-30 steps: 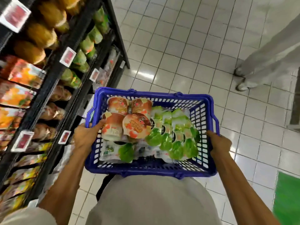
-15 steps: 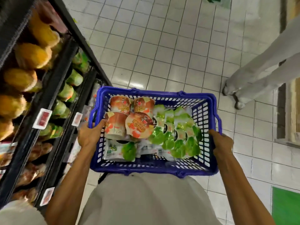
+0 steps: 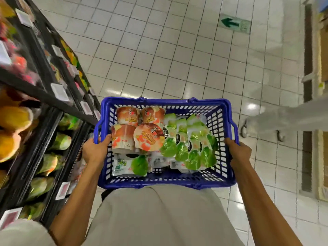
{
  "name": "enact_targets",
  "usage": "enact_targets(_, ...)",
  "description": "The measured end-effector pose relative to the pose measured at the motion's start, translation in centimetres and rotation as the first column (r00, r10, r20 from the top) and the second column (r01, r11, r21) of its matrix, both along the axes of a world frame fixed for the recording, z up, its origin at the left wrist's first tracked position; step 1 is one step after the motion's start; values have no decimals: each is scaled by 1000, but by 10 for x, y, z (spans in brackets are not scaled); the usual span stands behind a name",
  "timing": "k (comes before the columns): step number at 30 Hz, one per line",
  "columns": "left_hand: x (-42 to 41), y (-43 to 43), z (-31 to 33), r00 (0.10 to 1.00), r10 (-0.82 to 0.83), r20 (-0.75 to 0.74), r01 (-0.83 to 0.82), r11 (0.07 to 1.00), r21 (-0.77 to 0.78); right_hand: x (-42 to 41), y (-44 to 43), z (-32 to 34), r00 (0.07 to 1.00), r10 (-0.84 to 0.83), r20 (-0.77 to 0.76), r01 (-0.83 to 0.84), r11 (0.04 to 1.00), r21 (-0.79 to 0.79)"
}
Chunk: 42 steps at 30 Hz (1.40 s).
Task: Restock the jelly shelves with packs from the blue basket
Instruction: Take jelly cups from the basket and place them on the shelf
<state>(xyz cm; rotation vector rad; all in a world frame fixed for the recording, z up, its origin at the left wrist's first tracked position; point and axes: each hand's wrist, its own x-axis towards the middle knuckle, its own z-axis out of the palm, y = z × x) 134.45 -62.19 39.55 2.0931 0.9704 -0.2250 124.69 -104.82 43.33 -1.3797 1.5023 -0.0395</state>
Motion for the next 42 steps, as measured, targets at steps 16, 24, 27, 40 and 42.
enact_targets(16,269,-80,3,881,472,36,-473,878,77,483,-61,14,861,508,-28,-508,858,-78)
enact_targets(24,373,-81,-10,639,768,-55,-767,641,41,745,18,13,531,837,-127,-845,513,-153)
enact_targets(27,395,-91,-5,490,865,-107,-867,497,46,820,63,12,357,920,-164,-933,343,-106)
enact_targets(40,496,-190,-69,-288,942,-170,-957,-286,35,1027,275,-93,-306,923,-233,-949,-315,-1)
enact_targets(42,505,-195,-83,-356,914,-194,-933,-361,14,1034,297,-113,-365,899,-243,-928,-371,24)
